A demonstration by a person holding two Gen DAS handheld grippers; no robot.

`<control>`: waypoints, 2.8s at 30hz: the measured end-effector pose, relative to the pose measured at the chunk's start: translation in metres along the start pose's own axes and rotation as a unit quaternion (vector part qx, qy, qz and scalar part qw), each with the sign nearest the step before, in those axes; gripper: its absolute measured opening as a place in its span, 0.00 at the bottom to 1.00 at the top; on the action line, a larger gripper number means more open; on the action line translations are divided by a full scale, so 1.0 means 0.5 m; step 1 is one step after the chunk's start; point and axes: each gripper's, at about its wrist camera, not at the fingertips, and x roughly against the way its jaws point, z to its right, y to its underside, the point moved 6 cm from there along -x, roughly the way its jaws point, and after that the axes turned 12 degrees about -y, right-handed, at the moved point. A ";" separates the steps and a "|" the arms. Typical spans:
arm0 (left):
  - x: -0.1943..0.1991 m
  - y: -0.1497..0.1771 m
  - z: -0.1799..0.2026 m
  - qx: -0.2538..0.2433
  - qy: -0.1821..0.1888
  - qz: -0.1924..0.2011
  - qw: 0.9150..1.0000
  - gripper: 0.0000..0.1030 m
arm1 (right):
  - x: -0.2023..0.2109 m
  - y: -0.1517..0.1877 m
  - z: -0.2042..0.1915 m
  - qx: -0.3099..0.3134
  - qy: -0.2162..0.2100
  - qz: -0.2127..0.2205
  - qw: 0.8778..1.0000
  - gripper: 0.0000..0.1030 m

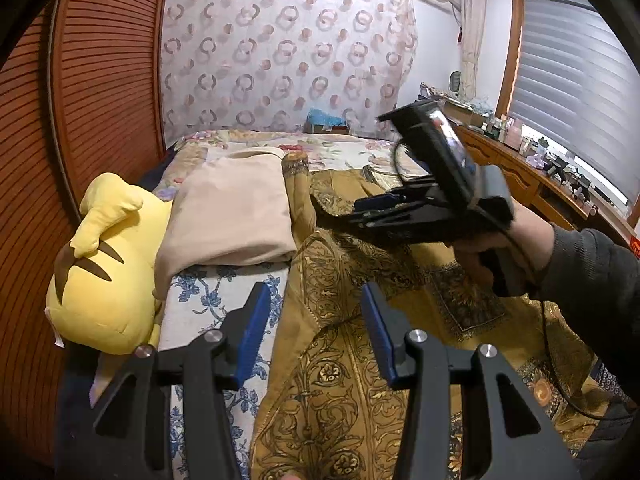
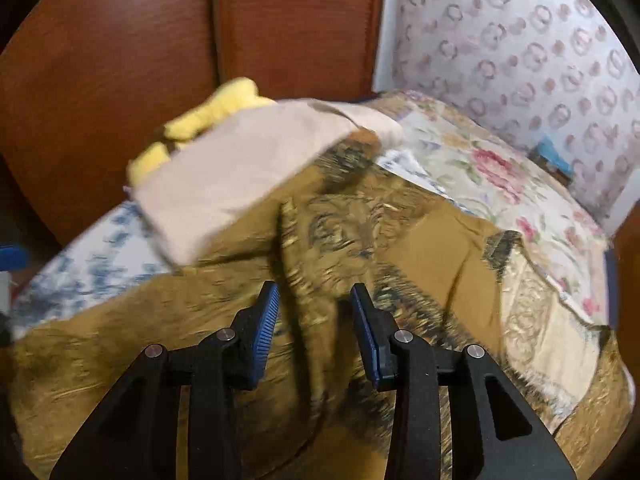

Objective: Fold small clothes

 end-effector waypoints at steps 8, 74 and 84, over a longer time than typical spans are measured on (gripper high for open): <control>-0.024 -0.004 0.016 -0.007 -0.002 -0.010 1.000 0.45 | 0.081 0.027 0.118 -0.076 0.063 0.035 0.995 0.36; -0.190 0.003 0.216 -0.091 0.054 -0.106 0.989 0.64 | 0.631 0.607 0.393 -0.234 0.156 0.096 0.955 0.02; -0.153 -0.045 0.200 -0.058 0.039 -0.068 0.995 0.64 | 0.564 0.483 0.298 -0.163 0.109 0.103 0.975 0.02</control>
